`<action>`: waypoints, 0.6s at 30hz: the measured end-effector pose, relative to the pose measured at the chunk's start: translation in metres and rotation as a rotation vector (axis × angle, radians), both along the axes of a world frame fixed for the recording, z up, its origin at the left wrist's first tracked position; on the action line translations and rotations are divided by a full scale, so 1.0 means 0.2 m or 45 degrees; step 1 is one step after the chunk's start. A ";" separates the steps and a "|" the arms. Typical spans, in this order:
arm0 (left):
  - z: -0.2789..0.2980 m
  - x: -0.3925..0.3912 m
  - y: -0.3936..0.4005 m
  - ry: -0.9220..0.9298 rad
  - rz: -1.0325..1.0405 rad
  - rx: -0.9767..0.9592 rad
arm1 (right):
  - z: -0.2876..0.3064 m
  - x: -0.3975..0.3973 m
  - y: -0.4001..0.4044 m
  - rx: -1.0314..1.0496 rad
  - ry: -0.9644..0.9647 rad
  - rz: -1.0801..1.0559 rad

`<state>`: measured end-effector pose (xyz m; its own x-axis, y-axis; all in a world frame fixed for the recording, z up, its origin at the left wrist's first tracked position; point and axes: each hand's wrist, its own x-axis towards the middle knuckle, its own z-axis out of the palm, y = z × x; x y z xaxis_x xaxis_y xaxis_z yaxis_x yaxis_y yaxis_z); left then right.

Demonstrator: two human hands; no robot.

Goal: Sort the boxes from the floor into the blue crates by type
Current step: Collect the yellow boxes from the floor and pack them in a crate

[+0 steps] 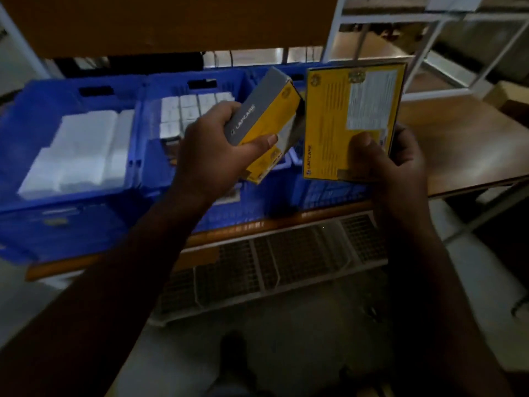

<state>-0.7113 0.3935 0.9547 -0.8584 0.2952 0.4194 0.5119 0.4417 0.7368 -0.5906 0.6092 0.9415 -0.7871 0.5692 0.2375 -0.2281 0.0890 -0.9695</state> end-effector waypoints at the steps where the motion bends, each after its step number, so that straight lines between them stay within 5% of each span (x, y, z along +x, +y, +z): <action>1: 0.01 -0.09 0.06 -0.002 -0.017 -0.004 | 0.00 -0.07 0.07 0.025 -0.004 -0.010; 18: -0.08 -1.11 0.95 -0.064 -0.041 -0.365 | -0.11 -1.10 0.94 0.061 -0.427 0.018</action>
<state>-0.9328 0.5840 0.9394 -0.8645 0.4226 0.2721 0.4947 0.6197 0.6093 -0.8096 0.7980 0.9186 -0.8338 0.5519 -0.0095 0.1011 0.1357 -0.9856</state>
